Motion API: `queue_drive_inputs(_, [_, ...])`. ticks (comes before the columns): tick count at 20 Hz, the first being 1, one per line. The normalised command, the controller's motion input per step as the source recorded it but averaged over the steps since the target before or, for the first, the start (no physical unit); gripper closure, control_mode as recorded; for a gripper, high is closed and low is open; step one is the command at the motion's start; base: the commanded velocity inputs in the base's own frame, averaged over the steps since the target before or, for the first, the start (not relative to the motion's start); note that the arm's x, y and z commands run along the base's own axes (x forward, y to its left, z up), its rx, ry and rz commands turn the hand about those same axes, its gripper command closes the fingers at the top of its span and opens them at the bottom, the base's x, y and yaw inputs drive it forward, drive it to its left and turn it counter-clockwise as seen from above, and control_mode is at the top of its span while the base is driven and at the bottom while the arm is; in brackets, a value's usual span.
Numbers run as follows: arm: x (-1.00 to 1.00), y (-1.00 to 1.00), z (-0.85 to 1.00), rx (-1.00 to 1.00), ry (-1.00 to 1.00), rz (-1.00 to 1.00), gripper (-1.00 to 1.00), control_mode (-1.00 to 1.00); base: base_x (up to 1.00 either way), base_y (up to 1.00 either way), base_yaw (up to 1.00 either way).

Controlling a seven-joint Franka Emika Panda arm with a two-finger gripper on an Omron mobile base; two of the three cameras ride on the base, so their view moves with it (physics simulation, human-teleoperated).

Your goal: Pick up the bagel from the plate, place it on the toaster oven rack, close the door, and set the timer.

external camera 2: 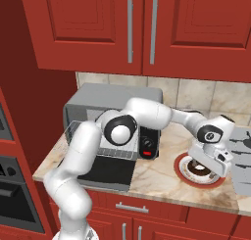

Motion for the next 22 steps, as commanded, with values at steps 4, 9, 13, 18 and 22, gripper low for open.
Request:
queue_drive_inputs(4, [0.03, -0.08, -0.15, 0.01, -0.03, -0.04, -1.00, -1.00, 0.00, 0.00, 0.00])
queue_drive_inputs(9, [0.00, 0.00, -0.32, 0.00, -0.01, -0.06, 1.00, -1.00, 0.00, 0.00, 0.00])
queue_drive_inputs(13, [-0.01, 0.00, -0.46, 0.00, -0.02, -0.09, 1.00, -1.00, 0.00, 0.00, 0.00])
queue_drive_inputs(18, [-0.26, 0.02, -0.56, 0.00, 0.00, -0.07, 1.00, -1.00, 0.00, 0.00, 0.00])
queue_drive_inputs(22, [-0.74, 0.00, 0.00, 0.00, 0.00, -0.02, 1.00, -1.00, 0.00, 0.00, 0.00])
